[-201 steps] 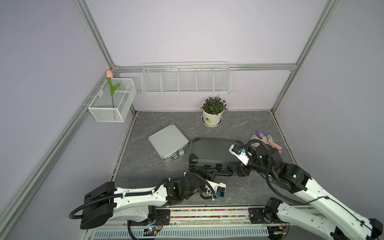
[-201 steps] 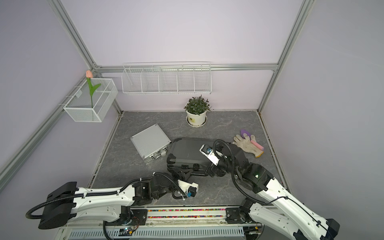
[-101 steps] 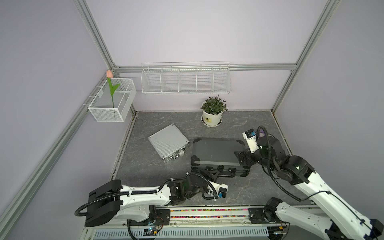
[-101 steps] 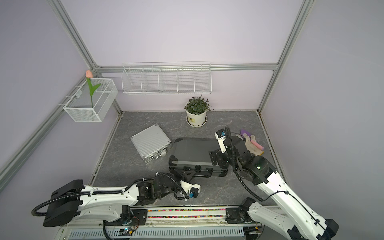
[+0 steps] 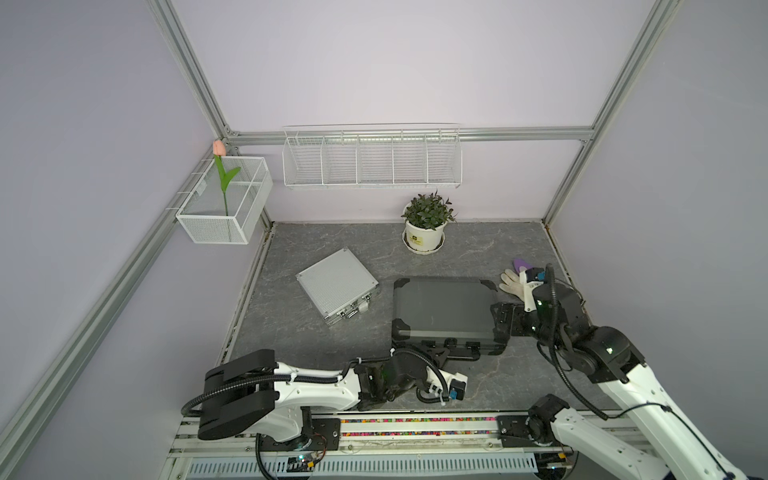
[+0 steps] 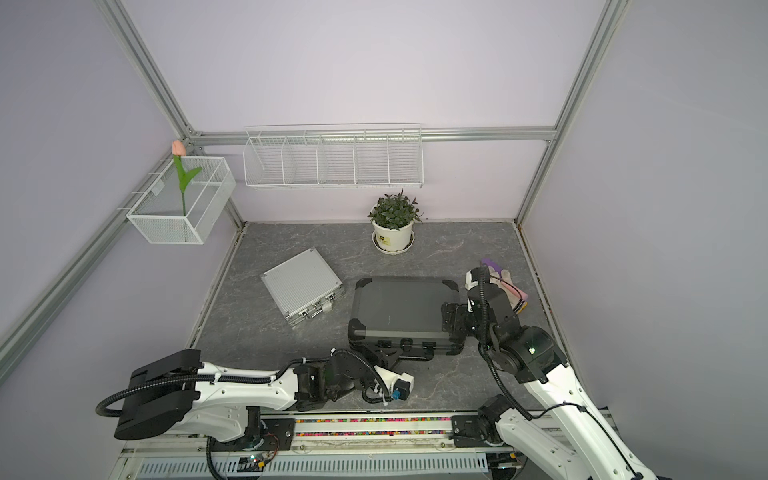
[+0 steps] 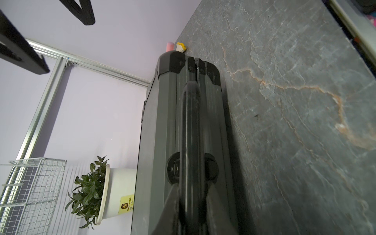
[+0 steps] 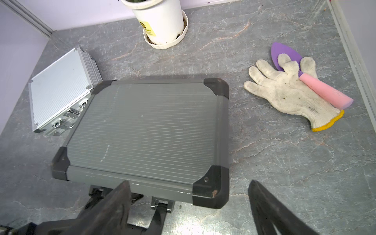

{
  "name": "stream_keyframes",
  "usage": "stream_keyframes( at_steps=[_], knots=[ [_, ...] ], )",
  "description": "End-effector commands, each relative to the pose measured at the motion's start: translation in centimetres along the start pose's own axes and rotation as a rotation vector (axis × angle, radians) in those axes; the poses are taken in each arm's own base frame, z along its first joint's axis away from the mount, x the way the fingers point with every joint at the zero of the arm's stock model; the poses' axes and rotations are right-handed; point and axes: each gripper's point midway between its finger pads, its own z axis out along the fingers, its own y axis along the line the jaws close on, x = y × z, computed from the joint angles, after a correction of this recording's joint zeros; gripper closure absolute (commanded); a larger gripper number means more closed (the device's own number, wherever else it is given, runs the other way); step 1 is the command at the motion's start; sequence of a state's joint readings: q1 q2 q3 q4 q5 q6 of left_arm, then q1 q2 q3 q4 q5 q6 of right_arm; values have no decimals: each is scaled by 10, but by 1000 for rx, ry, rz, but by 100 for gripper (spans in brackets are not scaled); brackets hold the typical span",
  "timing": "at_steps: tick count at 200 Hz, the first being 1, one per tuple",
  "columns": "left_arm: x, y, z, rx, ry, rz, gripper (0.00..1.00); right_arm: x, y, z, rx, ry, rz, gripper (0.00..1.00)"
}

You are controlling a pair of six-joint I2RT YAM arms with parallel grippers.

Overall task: Open the poker set cases
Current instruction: Open the fastener on the poker set case, then place the poker set case at the center of the board.

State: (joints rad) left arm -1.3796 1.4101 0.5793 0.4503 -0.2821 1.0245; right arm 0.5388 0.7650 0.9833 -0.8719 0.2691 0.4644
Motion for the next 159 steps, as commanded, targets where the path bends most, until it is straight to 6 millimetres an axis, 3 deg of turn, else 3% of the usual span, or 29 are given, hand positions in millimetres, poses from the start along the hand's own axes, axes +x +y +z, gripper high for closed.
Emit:
stream_keyframes(
  at_steps=[1, 67, 111, 159],
  knots=[
    [-91, 99, -20, -309, -298, 5, 100, 8, -8, -3, 17, 4, 35, 9],
    [-113, 79, -2, -284, -353, 22, 100, 15, -24, -19, 41, -50, 46, 11],
    [-121, 73, 7, -288, -368, 10, 100, 14, -45, -31, 113, -129, 94, 10],
    [-148, 56, 10, -246, -412, 1, 100, 23, -50, -35, 113, -126, 105, 11]
  ],
)
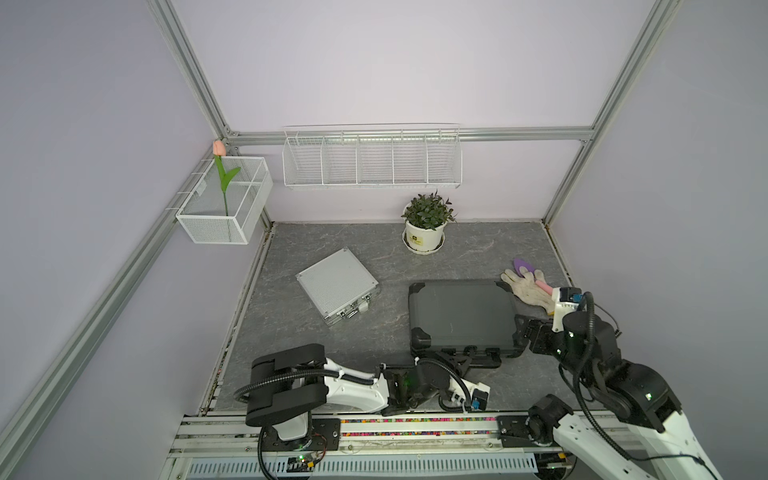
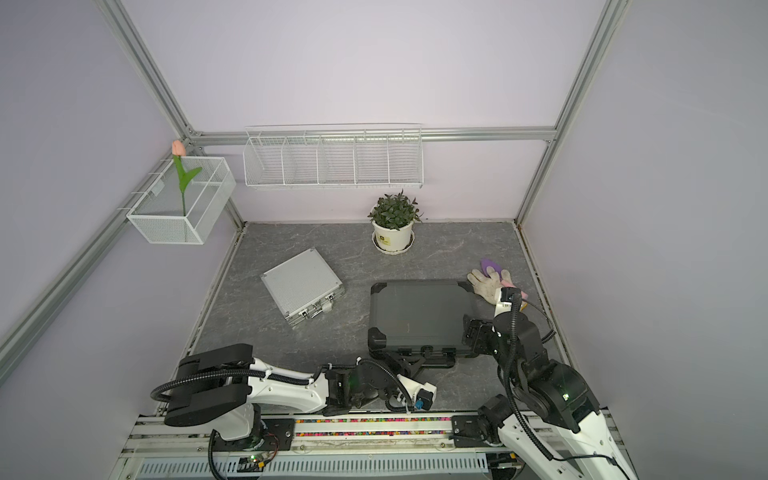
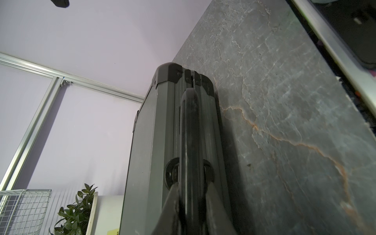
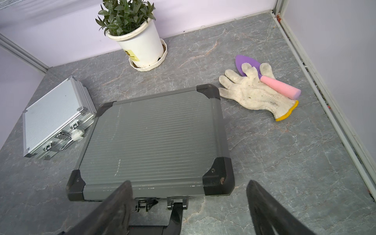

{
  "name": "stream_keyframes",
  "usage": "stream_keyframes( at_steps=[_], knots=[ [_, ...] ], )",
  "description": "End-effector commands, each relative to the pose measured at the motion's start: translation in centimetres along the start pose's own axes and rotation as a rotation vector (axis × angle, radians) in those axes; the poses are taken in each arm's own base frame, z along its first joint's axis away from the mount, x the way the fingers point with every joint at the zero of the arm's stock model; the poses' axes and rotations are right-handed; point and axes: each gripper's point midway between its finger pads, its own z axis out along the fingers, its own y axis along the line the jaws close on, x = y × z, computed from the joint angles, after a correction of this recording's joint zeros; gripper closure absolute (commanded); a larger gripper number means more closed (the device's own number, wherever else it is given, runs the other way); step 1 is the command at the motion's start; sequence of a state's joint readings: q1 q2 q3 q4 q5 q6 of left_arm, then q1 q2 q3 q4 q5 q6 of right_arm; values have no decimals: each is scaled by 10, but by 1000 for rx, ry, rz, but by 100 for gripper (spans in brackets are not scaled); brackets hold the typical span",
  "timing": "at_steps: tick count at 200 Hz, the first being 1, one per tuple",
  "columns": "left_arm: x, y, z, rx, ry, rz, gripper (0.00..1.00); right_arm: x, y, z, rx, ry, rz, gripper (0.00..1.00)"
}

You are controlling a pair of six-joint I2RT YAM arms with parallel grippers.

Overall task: Open the poker set cases
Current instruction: Place the poker set case at the center of the board.

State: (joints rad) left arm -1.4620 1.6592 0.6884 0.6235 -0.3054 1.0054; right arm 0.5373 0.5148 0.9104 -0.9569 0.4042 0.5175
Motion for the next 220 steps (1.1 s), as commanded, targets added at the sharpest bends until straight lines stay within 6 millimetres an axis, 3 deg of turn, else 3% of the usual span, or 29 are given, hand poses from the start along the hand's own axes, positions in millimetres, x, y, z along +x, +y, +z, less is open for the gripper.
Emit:
stream_keyframes(
  at_steps=[1, 38, 45, 106, 164, 220],
  knots=[
    [-110, 80, -23, -242, -346, 7, 100, 9, -9, 3, 38, 17, 24, 11],
    [-125, 72, -22, -231, -339, -5, 100, 12, -3, 3, 2, 32, 33, 11],
    [-129, 70, -22, -229, -334, -3, 100, 21, -5, 9, 12, 57, 24, 10],
    [-150, 53, -29, -227, -314, -28, 100, 34, -7, 8, -25, 50, 36, 11],
    [-142, 54, -34, -283, -247, -90, 100, 43, -12, 4, -33, 54, 50, 10],
    [-130, 40, -30, -235, -206, -121, 100, 42, -11, 3, -51, 32, 69, 10]
  ],
)
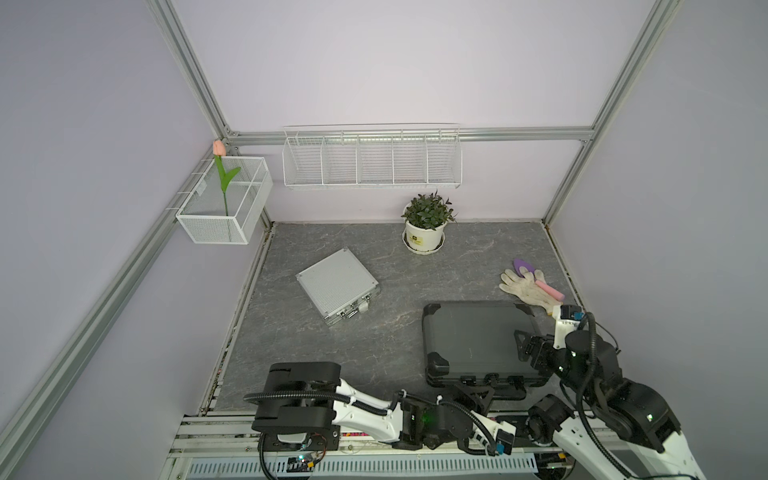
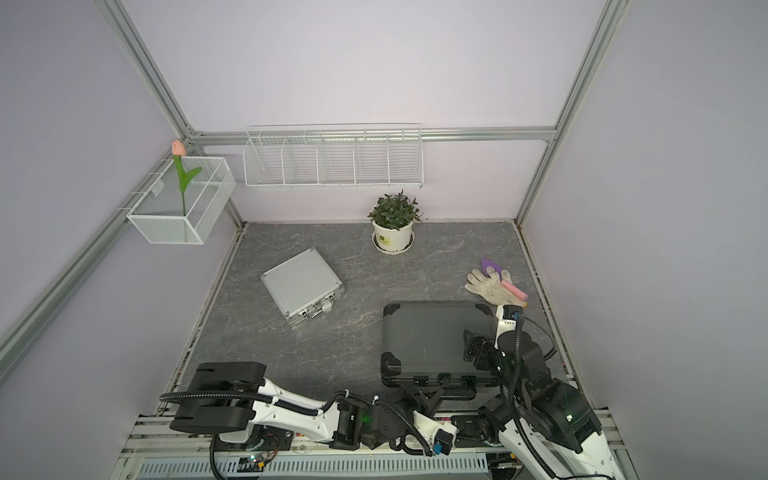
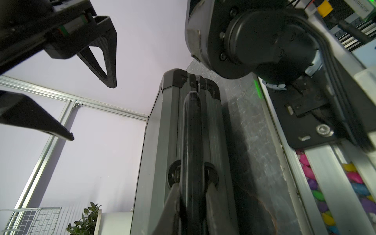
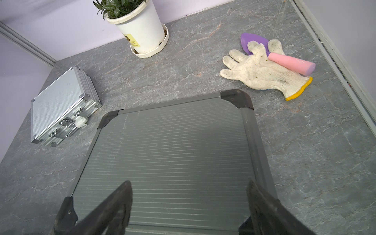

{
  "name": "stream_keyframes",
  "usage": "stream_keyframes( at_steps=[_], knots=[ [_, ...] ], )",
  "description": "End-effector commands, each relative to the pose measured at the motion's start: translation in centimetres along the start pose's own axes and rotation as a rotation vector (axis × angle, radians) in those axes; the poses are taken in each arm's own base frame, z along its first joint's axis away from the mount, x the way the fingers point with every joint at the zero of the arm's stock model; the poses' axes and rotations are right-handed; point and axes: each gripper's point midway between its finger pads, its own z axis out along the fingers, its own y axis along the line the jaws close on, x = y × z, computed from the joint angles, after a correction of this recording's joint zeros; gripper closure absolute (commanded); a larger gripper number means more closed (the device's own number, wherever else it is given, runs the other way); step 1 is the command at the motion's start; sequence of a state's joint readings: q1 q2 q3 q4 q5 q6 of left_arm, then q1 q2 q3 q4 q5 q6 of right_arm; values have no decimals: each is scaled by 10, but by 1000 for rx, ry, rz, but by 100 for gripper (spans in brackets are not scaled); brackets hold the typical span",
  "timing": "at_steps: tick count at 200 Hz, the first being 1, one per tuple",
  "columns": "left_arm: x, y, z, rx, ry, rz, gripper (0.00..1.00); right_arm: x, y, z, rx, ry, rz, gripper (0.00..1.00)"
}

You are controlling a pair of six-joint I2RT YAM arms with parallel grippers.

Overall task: Open the poker set cases
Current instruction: Place the poker set case at the center of the board.

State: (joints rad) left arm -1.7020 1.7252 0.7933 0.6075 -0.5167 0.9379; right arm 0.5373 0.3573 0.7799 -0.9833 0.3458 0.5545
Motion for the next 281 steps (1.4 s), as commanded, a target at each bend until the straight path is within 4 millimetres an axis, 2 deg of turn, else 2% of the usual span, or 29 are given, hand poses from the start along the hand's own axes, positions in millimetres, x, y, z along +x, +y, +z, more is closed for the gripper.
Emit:
stream_keyframes(
  at_steps=[1, 101, 144, 187, 194, 221, 255, 281],
  knots=[
    [-54, 69, -13, -204, -161, -116, 100, 3, -2, 2, 0, 2, 32, 10],
    [-40, 58, -11, -174, -110, -154, 100, 6, -2, 7, 15, 18, 29, 10],
    [-38, 67, -9, -178, -101, -183, 100, 10, 1, 11, 16, 60, 41, 8],
    [-25, 75, -7, -185, -61, -193, 100, 11, -3, 9, 3, 17, 73, 8],
    [-24, 77, -8, -190, -57, -201, 100, 5, 1, 9, -19, -15, 81, 9],
    [-16, 85, -10, -197, -47, -249, 100, 3, 3, 7, -25, -17, 57, 8],
    [-10, 92, -14, -191, -53, -309, 90, 2, 4, 7, -18, 3, 51, 6],
    [-5, 98, -15, -190, -53, -357, 87, 3, 4, 7, -18, 6, 54, 6]
  ],
)
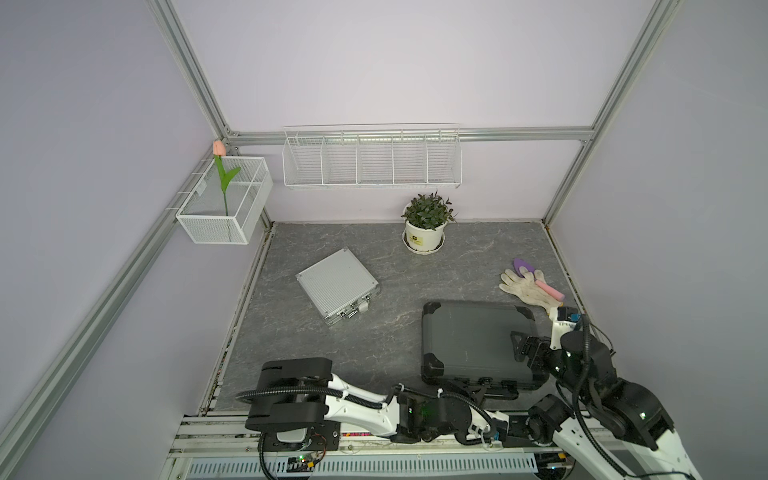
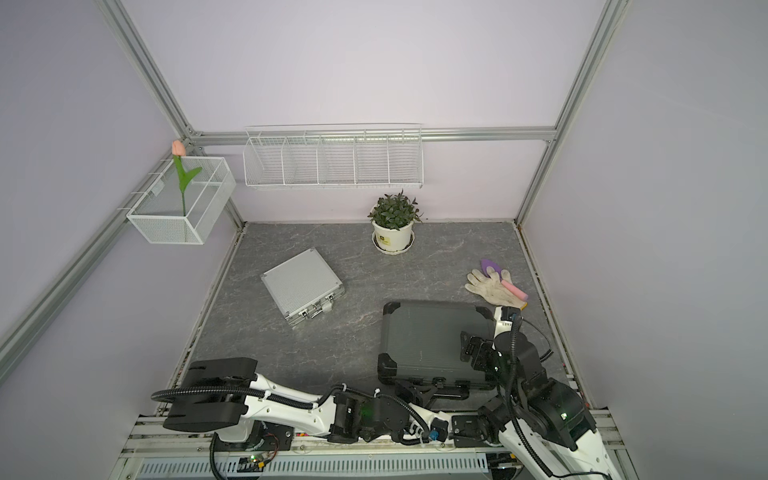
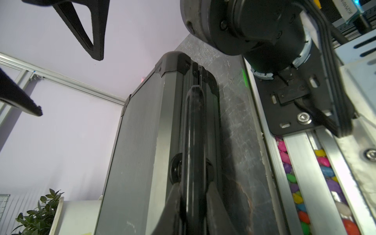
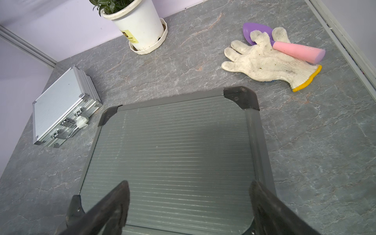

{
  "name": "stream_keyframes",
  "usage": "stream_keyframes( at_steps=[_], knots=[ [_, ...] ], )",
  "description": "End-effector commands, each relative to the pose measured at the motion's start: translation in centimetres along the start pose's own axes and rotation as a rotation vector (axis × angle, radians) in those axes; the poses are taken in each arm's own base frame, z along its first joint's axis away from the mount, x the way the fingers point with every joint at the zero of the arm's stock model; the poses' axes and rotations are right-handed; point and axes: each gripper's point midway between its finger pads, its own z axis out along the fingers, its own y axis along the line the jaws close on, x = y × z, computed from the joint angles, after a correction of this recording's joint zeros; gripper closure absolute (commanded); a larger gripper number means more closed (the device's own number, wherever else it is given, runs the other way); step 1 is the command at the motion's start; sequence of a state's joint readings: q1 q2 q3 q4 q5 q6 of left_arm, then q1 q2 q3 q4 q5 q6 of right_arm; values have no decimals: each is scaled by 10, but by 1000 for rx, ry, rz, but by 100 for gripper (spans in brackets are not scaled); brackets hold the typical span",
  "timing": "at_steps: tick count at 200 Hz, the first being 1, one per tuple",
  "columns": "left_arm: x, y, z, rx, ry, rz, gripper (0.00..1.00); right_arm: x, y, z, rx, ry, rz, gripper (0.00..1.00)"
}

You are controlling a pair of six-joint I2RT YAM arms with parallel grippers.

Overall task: Open the poker set cases
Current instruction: Place the poker set case at the center of the board.

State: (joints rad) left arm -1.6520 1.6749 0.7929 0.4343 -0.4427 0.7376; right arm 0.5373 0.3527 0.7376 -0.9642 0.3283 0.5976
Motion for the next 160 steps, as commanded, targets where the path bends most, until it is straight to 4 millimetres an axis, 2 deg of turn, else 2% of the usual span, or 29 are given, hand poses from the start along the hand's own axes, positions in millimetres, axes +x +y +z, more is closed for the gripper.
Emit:
stream_keyframes(
  at_steps=[1, 20, 34, 61, 100, 109, 160],
  knots=[
    [-43, 98, -27, -277, -147, -202, 87, -7, 4, -2, -13, -19, 16, 6],
    [-40, 100, -26, -276, -142, -219, 83, -7, 3, -4, -13, -23, 22, 6],
    [-39, 101, -25, -279, -139, -218, 74, -8, 3, -4, -16, -26, 24, 6],
    [-40, 103, -21, -290, -137, -226, 70, -7, 5, -4, -19, -19, 29, 6],
    [-35, 106, -19, -296, -129, -258, 69, -10, 6, -6, -23, -24, 37, 6],
    [-33, 106, -18, -293, -123, -269, 69, -4, 1, -5, -3, 3, 32, 7],
    [-26, 114, -23, -308, -121, -326, 68, 2, 1, 1, 4, 22, 43, 6]
  ],
)
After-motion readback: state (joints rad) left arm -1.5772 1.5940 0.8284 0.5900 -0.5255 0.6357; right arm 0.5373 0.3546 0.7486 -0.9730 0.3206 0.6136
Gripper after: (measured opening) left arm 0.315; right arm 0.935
